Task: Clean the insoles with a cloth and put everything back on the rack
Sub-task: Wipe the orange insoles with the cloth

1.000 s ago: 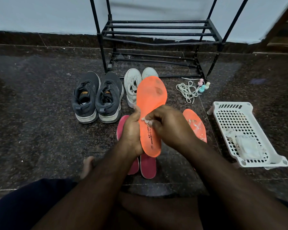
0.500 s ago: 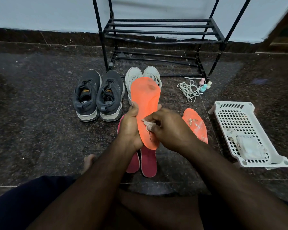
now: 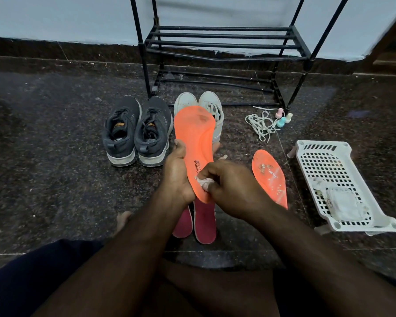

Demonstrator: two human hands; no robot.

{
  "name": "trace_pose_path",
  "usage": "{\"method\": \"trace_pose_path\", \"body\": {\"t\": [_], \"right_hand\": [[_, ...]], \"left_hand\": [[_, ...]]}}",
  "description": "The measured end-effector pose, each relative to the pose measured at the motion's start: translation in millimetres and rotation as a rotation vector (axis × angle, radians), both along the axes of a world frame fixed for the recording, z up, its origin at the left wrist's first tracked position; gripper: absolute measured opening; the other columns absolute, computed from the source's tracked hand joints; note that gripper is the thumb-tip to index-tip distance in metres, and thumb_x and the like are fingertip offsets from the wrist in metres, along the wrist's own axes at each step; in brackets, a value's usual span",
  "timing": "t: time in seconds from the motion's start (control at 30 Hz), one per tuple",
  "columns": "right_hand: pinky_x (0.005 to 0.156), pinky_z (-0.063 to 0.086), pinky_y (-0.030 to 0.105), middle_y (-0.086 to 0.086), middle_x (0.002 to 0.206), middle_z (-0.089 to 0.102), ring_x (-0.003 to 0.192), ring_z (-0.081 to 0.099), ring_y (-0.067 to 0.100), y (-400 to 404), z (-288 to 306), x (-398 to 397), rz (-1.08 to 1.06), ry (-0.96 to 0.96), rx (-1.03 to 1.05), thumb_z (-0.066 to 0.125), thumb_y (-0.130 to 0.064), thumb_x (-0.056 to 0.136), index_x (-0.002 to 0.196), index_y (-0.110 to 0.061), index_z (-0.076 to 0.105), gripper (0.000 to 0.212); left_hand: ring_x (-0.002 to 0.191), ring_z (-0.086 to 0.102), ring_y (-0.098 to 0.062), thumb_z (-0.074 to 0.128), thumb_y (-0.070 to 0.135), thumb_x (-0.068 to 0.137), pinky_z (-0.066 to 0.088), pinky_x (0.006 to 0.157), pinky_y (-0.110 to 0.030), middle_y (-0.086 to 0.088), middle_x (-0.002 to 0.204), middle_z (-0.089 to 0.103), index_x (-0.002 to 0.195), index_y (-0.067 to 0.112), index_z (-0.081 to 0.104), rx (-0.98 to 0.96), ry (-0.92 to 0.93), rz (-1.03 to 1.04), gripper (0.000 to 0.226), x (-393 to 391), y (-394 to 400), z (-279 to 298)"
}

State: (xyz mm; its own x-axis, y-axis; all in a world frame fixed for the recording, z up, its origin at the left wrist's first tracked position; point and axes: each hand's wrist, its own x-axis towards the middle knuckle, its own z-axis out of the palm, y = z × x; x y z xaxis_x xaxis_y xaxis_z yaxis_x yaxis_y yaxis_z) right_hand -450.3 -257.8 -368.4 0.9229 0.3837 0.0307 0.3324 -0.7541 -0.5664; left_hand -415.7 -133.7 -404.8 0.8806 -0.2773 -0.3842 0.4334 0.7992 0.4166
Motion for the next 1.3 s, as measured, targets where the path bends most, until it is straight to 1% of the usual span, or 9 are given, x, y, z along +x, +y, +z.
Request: {"method": "trace_pose_path", "body": {"t": [0.1,0.3,0.47,0.67,0.83,0.93,1.03,1.2,1.3], "right_hand": [[0.073,0.039,0.011,-0.009,0.091,0.067,0.085,0.056,0.005,-3.9,3.9,0.8,0.042,0.087,0.079,0.070,-0.013,0.083,0.097,-0.024,0.075,0.019],[0.083,0.047,0.033,-0.004,0.096,0.067,0.092,0.059,0.013,-5.1,1.4,11.7,-0.088,-0.021,0.018,0.067,-0.011,0.082,0.095,-0.023,0.070,0.018],[0.075,0.046,0.028,-0.005,0.094,0.070,0.087,0.062,0.012,7.2,3.9,-4.5,-0.062,0.108,0.018,0.064,-0.013,0.083,0.093,-0.023,0.068,0.015],[0.069,0.045,0.022,-0.008,0.087,0.070,0.078,0.062,0.007,-0.3,7.5,2.7,-0.139,0.068,0.122,0.066,-0.009,0.081,0.092,-0.021,0.071,0.017],[0.070,0.043,0.026,-0.005,0.091,0.070,0.082,0.062,0.010,6.8,-1.1,-7.4,-0.068,0.109,0.037,0.065,-0.013,0.082,0.094,-0.023,0.069,0.016],[0.072,0.046,0.023,-0.010,0.089,0.069,0.080,0.061,0.004,6.5,-2.0,-6.9,-0.040,0.118,0.158,0.066,-0.010,0.082,0.095,-0.024,0.071,0.020],[0.078,0.048,0.028,-0.004,0.095,0.068,0.087,0.062,0.010,0.8,0.2,3.7,-0.057,-0.076,0.187,0.066,-0.004,0.080,0.097,-0.021,0.072,0.025],[0.073,0.054,0.036,0.007,0.091,0.066,0.082,0.064,0.025,-4.2,-3.9,17.7,-0.026,-0.241,0.017,0.056,-0.003,0.068,0.089,-0.010,0.076,0.030],[0.076,0.048,0.031,0.006,0.084,0.068,0.079,0.065,0.026,4.9,-6.2,12.0,0.086,-0.223,0.001,0.061,-0.003,0.066,0.082,-0.011,0.075,0.023]], "left_hand": [[0.086,0.075,-0.033,0.026,0.066,0.100,0.052,0.081,-0.048,-0.021,0.113,0.070,0.111,0.000,0.066,0.025,0.006,0.018,0.078,0.1,0.4,-0.7],[0.085,0.074,-0.032,0.022,0.066,0.100,0.050,0.085,-0.046,-0.021,0.101,0.073,0.086,-0.002,0.080,0.000,0.003,0.015,0.090,-0.8,1.8,0.4],[0.095,0.074,-0.030,0.026,0.060,0.102,0.045,0.099,-0.053,-0.021,0.109,0.073,0.119,0.003,0.061,-0.060,-0.014,0.135,0.069,1.1,3.0,0.7],[0.080,0.075,-0.034,0.022,0.067,0.099,0.055,0.079,-0.046,-0.021,0.100,0.074,0.107,0.000,0.069,-0.018,-0.026,0.050,0.082,-1.9,6.6,4.1],[0.090,0.075,-0.032,0.025,0.062,0.102,0.042,0.099,-0.057,-0.021,0.104,0.074,0.120,0.006,0.060,-0.049,-0.030,0.123,0.069,1.4,6.4,1.5],[0.084,0.075,-0.032,0.026,0.062,0.101,0.046,0.090,-0.054,-0.022,0.102,0.073,0.112,0.001,0.066,-0.030,0.016,0.115,0.074,2.3,6.6,-0.9],[0.072,0.069,-0.029,0.022,0.069,0.099,0.050,0.073,-0.037,-0.021,0.098,0.067,0.092,-0.005,0.078,-0.023,0.025,0.031,0.093,-0.5,2.9,-2.1],[0.080,0.072,-0.031,0.025,0.058,0.102,0.059,0.078,-0.039,-0.021,0.092,0.073,0.090,-0.002,0.078,-0.044,0.001,-0.022,0.081,-8.1,-6.8,1.9],[0.091,0.069,-0.032,0.026,0.064,0.099,0.045,0.102,-0.041,-0.022,0.102,0.071,0.109,-0.007,0.066,0.017,0.027,-0.089,0.082,-7.9,-6.3,4.0]]}}
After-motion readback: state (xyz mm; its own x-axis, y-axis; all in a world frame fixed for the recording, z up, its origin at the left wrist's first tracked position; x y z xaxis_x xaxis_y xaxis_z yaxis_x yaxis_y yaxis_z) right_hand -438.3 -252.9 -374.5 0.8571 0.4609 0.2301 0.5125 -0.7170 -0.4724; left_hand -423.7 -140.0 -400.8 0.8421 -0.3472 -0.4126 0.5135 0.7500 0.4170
